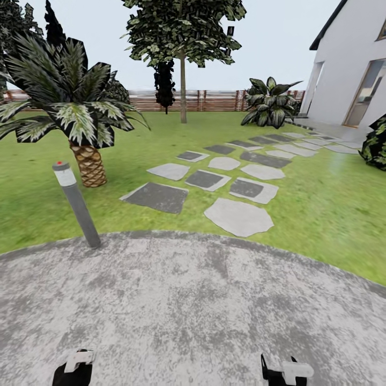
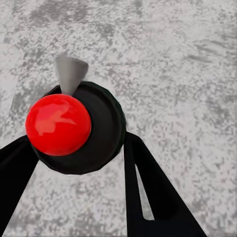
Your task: In the garden, pick up the pesticide atomizer on the floor and spray pesticide onto both trees until each tree trunk is fully covered.
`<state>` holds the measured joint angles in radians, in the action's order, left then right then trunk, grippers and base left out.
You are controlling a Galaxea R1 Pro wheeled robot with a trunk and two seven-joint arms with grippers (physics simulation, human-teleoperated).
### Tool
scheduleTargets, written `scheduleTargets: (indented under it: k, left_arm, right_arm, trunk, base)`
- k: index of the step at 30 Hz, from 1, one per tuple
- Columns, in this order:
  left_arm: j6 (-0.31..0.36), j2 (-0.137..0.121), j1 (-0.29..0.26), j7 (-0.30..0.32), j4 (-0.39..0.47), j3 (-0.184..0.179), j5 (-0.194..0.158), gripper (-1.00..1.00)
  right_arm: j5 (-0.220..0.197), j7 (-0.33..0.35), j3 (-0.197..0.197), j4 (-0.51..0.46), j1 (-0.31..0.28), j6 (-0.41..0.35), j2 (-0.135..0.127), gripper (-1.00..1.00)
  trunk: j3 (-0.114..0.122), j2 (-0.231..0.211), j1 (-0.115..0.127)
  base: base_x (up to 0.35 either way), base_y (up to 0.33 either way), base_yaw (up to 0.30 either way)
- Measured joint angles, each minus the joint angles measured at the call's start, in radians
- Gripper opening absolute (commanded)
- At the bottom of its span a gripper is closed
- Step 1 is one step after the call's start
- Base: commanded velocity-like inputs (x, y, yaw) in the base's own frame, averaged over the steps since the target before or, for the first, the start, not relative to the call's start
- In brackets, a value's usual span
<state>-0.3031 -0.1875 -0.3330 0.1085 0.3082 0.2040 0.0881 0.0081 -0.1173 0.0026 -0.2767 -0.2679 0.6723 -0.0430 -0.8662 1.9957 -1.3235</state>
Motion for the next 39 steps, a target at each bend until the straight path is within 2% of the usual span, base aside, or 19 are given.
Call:
scheduleTargets:
  k: [12,19,39]
  left_arm:
    - [-0.002,0.005,0.000,-0.003,-0.007,0.001,0.000,-1.00]
    - [-0.003,0.005,0.000,-0.005,-0.007,0.032,-0.019,-1.00]
    - [-0.004,0.005,-0.001,-0.005,-0.007,0.035,-0.019,-1.00]
  right_arm:
    - [0.000,-0.001,0.000,0.000,0.000,0.000,0.002,1.00]
    - [0.000,-0.001,0.000,0.000,0.000,0.000,0.002,1.00]
    - [-0.001,-0.002,0.000,-0.001,0.000,0.000,0.000,1.00]
  trunk:
    - [0.000,0.000,0.000]
    - [0.000,0.000,0.000]
    - [0.000,0.000,0.000]
  base:
    - [0.340,0.056,0.000]
    - [0.340,0.001,0.000]
    - [0.340,0.000,0.000]
